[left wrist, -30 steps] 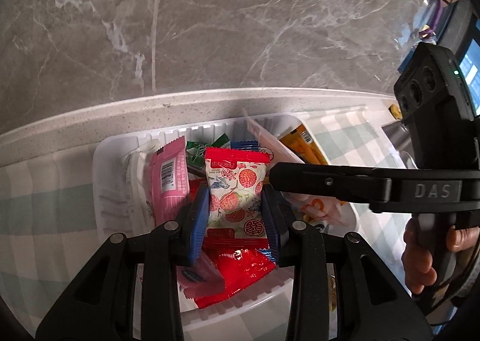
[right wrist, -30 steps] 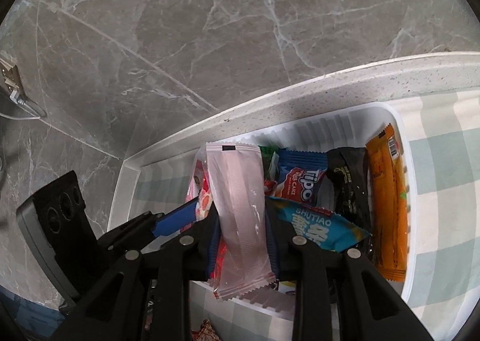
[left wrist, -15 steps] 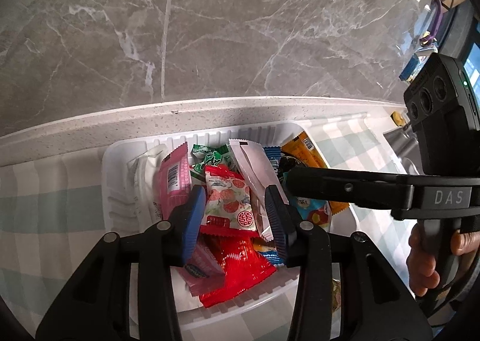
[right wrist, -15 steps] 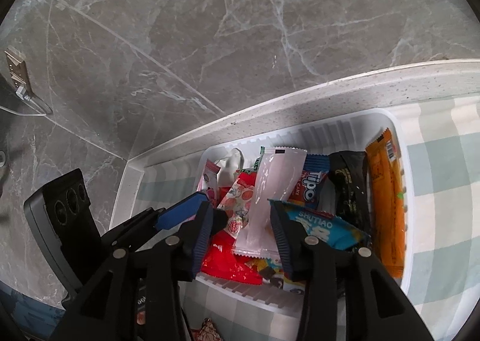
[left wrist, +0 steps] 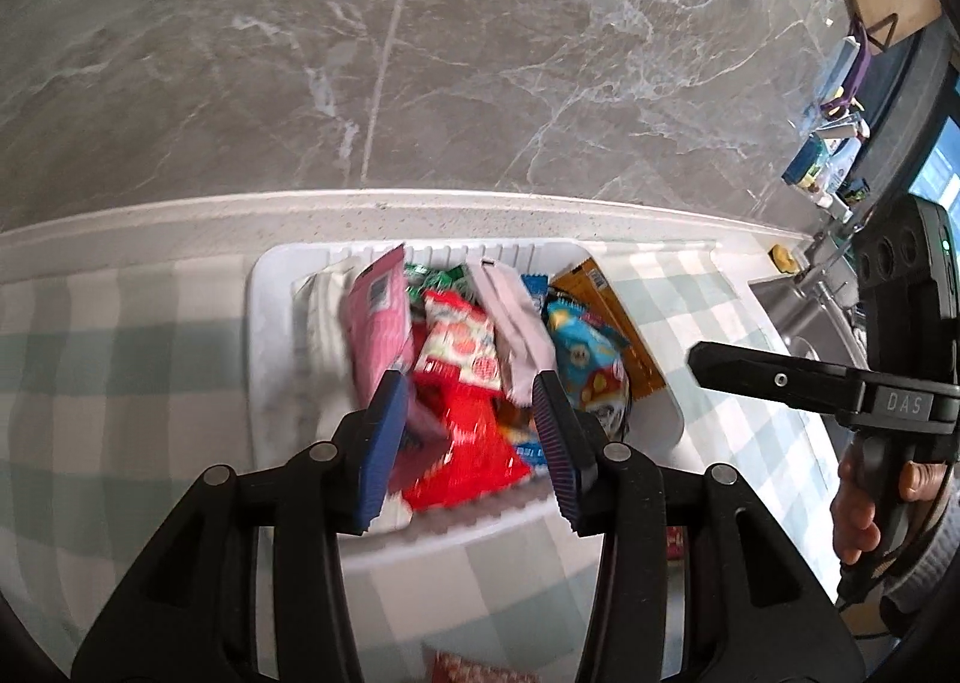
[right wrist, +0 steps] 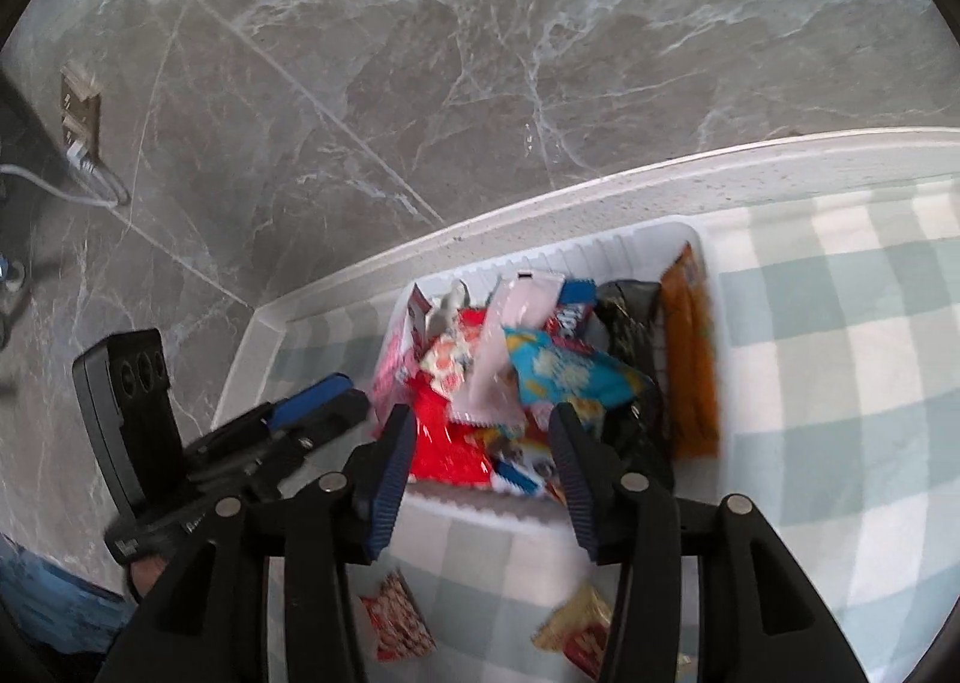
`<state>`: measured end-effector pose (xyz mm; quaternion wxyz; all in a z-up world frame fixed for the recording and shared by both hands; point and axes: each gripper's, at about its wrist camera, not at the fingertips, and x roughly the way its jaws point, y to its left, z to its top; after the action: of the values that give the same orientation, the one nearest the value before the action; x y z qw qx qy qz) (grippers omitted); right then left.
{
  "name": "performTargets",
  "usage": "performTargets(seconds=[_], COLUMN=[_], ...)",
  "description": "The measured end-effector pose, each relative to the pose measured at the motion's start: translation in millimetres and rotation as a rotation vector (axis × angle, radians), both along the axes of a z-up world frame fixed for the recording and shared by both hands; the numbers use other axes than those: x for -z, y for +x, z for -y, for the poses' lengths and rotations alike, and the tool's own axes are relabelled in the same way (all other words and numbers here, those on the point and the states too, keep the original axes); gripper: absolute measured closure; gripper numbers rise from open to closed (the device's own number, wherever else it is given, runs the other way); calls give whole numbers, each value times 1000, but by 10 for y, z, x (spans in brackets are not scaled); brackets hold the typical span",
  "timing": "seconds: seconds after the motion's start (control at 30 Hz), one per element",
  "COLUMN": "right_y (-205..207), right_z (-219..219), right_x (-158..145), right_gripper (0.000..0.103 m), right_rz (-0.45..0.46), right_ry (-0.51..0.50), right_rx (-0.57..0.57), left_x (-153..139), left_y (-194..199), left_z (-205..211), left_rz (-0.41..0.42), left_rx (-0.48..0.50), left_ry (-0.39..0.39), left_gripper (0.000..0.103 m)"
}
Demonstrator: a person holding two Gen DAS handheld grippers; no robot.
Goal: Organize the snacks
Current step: 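Open both tools over the tray to release the snacks, then move both tools back to the remaining snacks on the cloth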
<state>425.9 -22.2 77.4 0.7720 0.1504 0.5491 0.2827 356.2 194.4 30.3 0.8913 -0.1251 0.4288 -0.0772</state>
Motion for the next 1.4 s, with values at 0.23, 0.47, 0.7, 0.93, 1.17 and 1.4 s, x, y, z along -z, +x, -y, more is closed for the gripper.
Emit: performTargets(seconds=[0.23, 0.47, 0.7, 0.93, 1.17, 1.4], right_y=[-370, -638, -900, -1064, -1151, -1144], right_z=[86, 156, 195, 227, 210, 203], right_x=[5, 136, 259, 338, 378, 443], right_gripper=[53, 53, 52, 51, 51, 49], right_rz=[48, 52, 69, 92, 130, 161], right_ry=[-111, -182, -269, -339, -389, -387], right_rx=[-55, -95, -159, -205, -260, -335], left_x=[58, 235, 378, 536, 643, 709], left_y=[-403, -751, -1082, -1281, -1338, -1380], left_z=[-69, -78, -38, -10, 70, 151], left_rz=[-39, -96, -153, -212, -252, -293], left_rx=[-23, -44, -57, -69, -77, -148], left_ry=[6, -14, -36, -68, -65, -69], left_gripper=[61, 61, 60, 60, 60, 60])
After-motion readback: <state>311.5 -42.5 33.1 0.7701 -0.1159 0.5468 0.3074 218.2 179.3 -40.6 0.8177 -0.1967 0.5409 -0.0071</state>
